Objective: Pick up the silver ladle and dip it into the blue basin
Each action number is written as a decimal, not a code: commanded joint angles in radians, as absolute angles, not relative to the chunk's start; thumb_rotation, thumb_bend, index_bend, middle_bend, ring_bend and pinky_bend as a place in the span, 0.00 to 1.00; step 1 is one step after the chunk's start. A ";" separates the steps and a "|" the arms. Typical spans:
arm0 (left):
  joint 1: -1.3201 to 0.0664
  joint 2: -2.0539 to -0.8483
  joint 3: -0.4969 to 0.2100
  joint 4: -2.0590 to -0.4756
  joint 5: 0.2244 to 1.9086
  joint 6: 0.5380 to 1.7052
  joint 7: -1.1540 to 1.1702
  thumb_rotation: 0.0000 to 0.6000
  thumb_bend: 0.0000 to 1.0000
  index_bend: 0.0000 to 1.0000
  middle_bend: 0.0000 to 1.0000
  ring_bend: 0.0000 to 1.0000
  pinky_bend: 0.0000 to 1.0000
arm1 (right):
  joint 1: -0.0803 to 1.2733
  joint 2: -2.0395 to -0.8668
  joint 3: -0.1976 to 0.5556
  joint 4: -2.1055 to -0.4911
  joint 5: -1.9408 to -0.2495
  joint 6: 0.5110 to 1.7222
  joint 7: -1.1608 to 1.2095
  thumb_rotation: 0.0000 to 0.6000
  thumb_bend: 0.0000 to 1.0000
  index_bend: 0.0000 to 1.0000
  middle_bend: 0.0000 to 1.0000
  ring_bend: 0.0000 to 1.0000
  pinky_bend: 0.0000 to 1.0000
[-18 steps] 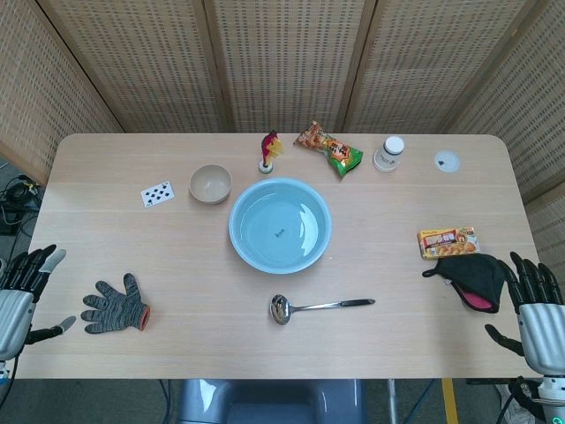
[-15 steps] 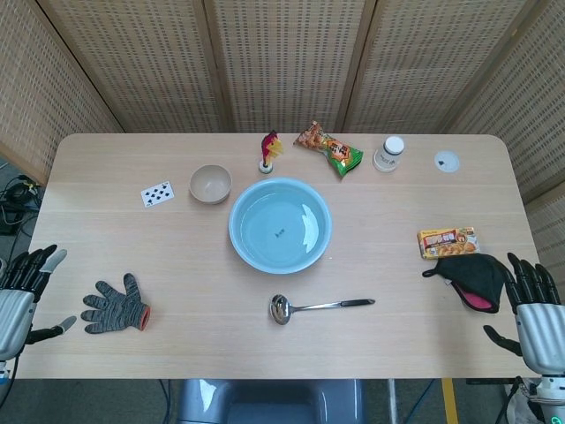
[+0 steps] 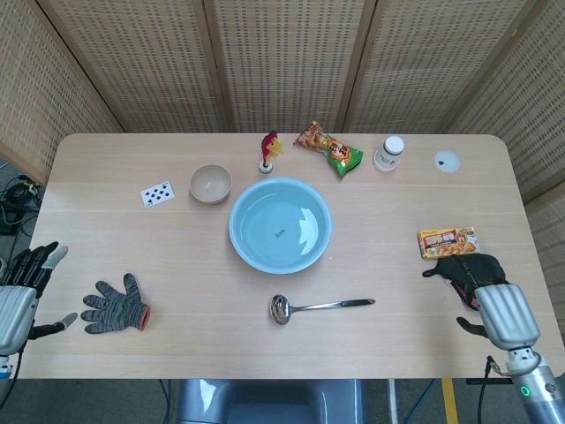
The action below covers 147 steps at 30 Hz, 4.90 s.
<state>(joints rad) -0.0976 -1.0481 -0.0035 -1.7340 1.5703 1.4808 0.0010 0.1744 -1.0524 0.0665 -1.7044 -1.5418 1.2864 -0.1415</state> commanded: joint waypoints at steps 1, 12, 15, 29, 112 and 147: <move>-0.107 -1.058 -0.015 -1.728 1.542 1.461 0.014 1.00 0.00 0.00 0.00 0.00 0.00 | 0.332 -1.067 0.112 -1.726 -1.435 1.041 -0.192 1.00 0.00 0.14 1.00 1.00 1.00; -0.121 -1.070 -0.046 -1.717 1.451 1.421 0.041 1.00 0.00 0.00 0.00 0.00 0.00 | 0.528 -1.222 0.154 -1.685 -1.206 0.765 -0.275 1.00 0.33 0.41 1.00 1.00 1.00; -0.122 -1.069 -0.052 -1.719 1.438 1.418 0.041 1.00 0.00 0.00 0.00 0.00 0.00 | 0.559 -1.291 0.159 -1.650 -1.159 0.760 -0.290 1.00 0.40 0.43 1.00 1.00 1.00; -0.113 -1.060 -0.056 -1.719 1.419 1.425 0.032 1.00 0.00 0.00 0.00 0.00 0.00 | 0.627 -1.462 0.089 -1.530 -1.035 0.777 -0.402 1.00 0.47 0.50 1.00 1.00 1.00; -0.121 -1.046 -0.046 -1.731 1.435 1.407 0.005 1.00 0.00 0.00 0.00 0.00 0.00 | 0.765 -1.047 0.110 -2.006 -0.807 0.799 -0.377 1.00 0.85 0.82 1.00 1.00 1.00; -0.159 -1.049 -0.088 -1.683 1.303 1.313 -0.020 1.00 0.00 0.00 0.00 0.00 0.00 | 1.398 -1.512 0.087 -1.299 0.091 0.948 -0.931 1.00 0.85 0.84 1.00 1.00 1.00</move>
